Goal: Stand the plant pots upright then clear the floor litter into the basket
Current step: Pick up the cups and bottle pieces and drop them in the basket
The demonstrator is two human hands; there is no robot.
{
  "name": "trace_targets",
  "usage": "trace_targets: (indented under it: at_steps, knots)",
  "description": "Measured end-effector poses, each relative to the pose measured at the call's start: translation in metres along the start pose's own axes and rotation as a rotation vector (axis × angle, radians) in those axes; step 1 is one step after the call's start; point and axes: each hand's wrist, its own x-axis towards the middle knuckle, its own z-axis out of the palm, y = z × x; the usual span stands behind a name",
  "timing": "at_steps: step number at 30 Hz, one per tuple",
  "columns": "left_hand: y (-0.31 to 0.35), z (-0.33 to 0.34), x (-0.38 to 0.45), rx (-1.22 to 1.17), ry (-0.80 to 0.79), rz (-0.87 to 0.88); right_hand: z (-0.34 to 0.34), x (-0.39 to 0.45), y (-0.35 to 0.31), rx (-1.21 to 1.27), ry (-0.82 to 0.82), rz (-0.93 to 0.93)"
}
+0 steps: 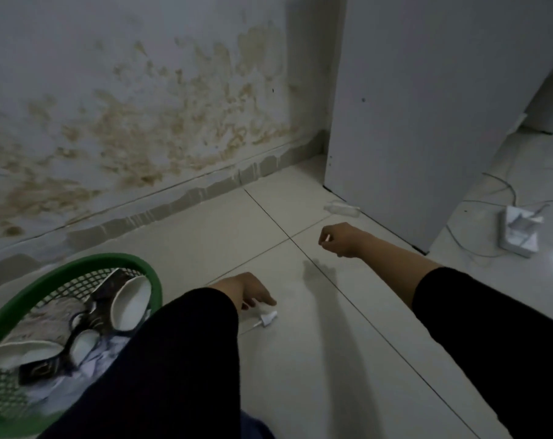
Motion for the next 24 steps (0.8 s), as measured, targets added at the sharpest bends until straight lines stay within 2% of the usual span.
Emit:
trace_targets:
  at_steps: [6, 11, 13, 16, 18, 21, 24]
  knots:
    - [-0.004, 0.024, 0.038, 0.288, -0.05, 0.062, 0.022, 0.019, 0.041, 0.005, -0.038, 0.081]
    - [-0.007, 0.023, 0.076, 0.328, 0.002, 0.173, 0.046, 0.047, 0.068, 0.075, 0.05, 0.147]
    - [-0.002, 0.019, 0.09, 0.225, 0.137, 0.251, 0.054, 0.058, 0.075, 0.083, 0.126, 0.17]
    - [0.014, 0.011, 0.11, -0.055, 0.477, 0.397, 0.064, 0.078, 0.084, 0.08, 0.274, 0.2]
    - [0.028, 0.011, 0.121, -0.178, 0.609, 0.489, 0.069, 0.088, 0.091, 0.082, 0.356, 0.216]
    - [0.039, 0.026, 0.142, -0.189, 0.731, 0.553, 0.077, 0.106, 0.104, 0.116, 0.445, 0.282]
    - [0.035, 0.055, 0.163, -0.069, 0.859, 0.594, 0.078, 0.12, 0.111, 0.187, 0.475, 0.351]
